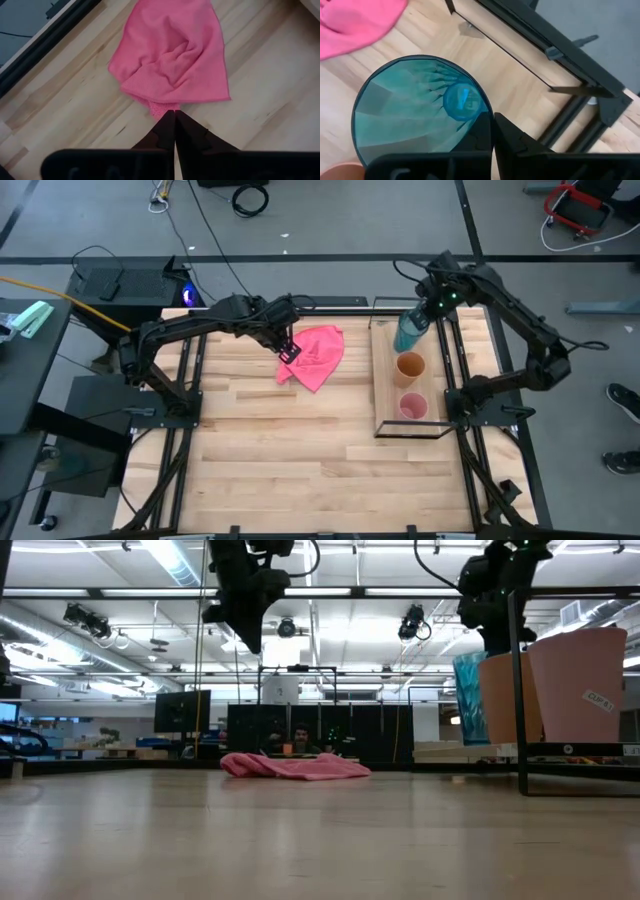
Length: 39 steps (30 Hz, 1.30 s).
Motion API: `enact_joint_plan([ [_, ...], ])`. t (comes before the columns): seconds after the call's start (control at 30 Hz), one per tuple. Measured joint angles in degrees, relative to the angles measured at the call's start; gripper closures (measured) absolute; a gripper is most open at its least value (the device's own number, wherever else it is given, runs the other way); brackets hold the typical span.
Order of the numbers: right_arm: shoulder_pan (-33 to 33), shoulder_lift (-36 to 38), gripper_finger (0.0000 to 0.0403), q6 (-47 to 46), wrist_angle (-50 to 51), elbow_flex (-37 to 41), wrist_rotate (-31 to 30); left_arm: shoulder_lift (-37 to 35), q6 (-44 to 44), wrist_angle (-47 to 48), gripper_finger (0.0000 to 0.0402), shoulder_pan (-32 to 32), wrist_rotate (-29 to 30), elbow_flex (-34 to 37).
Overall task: Stack small to large cups/mugs on shelf
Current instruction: Put the blue cup on the shelf
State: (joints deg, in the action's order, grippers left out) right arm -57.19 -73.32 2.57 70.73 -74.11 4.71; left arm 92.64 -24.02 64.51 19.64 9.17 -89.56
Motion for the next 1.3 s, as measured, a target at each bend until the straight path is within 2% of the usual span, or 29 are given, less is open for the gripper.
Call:
enact_joint_plan([
  [0.17,0.0,0.4,0.0398,0.0,-1.3,1.2,0.1,0.0,-1.0,0.0,0.0391,0.0,0.0,0.0],
  [0.47,0.0,0.3,0.0398,-0.3,-2.4,1.3,0.1,0.0,-2.4,0.0,0.0373,0.0,0.0,0.0],
  [0.83,0.5,-1.7,0.0395,-0.9,-4.1,1.3,0.3,0.0,-2.6,0.1,0.0389,-0.4,0.0,0.0],
  [1.07,-0.1,-1.6,0.0372,-0.9,-3.1,1.3,-0.2,0.0,-2.6,0.1,0.0377,-0.9,0.0,0.1],
  [1.3,-0.1,-1.7,0.0349,-1.5,-2.3,1.4,-0.3,0.0,-2.8,0.1,0.0387,-0.9,0.0,0.1],
])
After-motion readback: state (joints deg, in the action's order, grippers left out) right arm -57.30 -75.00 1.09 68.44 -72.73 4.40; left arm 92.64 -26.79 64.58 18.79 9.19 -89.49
